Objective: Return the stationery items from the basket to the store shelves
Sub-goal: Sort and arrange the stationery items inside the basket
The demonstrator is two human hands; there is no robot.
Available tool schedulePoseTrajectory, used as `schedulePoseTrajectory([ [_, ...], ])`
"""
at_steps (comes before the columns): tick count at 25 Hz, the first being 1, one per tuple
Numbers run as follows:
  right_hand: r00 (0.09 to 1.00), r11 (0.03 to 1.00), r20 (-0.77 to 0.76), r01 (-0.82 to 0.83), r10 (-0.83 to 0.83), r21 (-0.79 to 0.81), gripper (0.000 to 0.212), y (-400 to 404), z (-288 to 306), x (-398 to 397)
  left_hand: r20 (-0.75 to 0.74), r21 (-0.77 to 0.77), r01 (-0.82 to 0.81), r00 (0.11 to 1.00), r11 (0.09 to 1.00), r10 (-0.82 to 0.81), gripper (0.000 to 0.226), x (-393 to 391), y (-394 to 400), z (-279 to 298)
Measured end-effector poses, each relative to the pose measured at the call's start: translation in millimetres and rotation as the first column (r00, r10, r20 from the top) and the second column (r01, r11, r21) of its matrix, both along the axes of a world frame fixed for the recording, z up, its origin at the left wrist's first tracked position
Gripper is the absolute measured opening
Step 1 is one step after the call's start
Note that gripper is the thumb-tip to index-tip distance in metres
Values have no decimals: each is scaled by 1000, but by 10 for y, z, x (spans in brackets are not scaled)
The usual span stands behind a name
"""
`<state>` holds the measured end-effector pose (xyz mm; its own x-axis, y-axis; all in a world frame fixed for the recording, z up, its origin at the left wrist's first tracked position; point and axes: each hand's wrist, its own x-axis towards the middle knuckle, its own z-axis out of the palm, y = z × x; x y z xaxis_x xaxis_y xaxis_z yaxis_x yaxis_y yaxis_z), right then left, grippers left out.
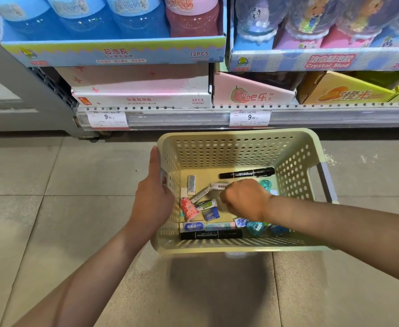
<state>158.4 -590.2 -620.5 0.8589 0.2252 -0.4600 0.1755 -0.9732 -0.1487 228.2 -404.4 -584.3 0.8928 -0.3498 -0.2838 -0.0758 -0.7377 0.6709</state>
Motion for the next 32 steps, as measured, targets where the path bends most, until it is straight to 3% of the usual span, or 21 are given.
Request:
schedulePoseTrajectory([
  [5,972,967,-236,66,-7,245,21,125,-240,-85,7,14,3,1000,1000,-3,78,11,12,-23],
  [8,943,968,-331,88,-5,236,26,167,-300,-117,18,12,0,1000,1000,0,79,14,8,-24],
  [32,914,992,-405,43,8,117,32,216,-403,-159,27,17,12,1000,1000,-13,79,0,0,-6],
])
